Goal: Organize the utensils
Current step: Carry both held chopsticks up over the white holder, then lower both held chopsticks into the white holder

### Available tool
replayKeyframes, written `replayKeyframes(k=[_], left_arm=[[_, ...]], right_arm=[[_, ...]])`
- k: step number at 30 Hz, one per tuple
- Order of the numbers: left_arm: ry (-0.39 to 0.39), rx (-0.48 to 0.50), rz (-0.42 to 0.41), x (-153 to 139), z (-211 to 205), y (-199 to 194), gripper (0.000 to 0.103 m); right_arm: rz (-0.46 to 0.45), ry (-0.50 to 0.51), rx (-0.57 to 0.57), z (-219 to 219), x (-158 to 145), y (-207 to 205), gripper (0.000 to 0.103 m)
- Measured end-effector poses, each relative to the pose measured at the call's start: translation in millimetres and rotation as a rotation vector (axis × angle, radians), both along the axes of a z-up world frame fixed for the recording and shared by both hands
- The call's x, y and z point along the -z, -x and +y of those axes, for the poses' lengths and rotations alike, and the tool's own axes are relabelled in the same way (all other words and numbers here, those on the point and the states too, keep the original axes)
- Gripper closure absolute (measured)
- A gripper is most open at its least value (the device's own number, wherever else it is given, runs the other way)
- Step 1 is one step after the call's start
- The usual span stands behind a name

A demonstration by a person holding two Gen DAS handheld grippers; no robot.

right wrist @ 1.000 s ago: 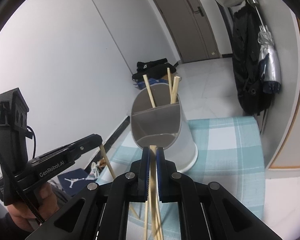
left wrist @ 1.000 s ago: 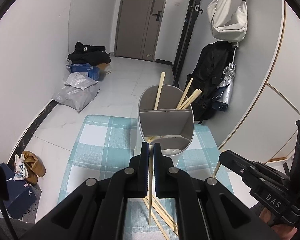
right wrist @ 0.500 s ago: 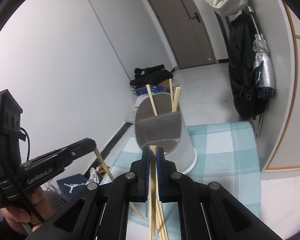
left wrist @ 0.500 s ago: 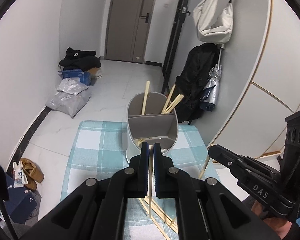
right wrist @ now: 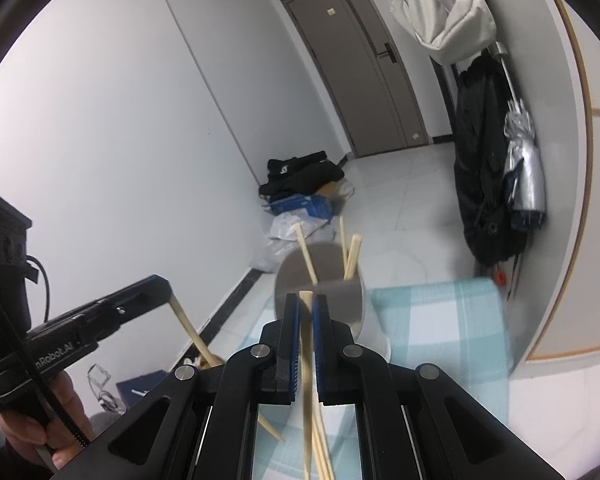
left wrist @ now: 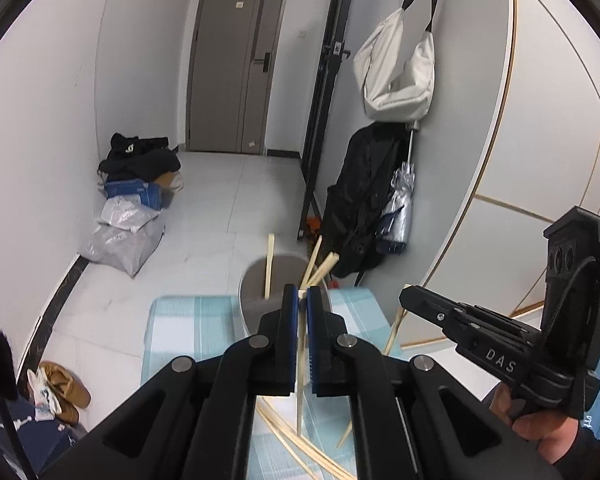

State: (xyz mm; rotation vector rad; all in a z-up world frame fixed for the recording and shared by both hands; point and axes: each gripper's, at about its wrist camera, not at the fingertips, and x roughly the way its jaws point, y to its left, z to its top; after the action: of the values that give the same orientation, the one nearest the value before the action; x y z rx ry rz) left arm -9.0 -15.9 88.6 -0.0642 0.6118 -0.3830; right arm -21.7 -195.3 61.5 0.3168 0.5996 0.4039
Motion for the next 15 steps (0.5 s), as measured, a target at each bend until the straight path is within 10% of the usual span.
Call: replayKeyframes(k=[15], left_arm=[[0.061,0.011,-0.024,-49,3,-69,0.102]], right_arm=[[-0.067,-0.068,-0.026,-8,-67,-75,0.097]])
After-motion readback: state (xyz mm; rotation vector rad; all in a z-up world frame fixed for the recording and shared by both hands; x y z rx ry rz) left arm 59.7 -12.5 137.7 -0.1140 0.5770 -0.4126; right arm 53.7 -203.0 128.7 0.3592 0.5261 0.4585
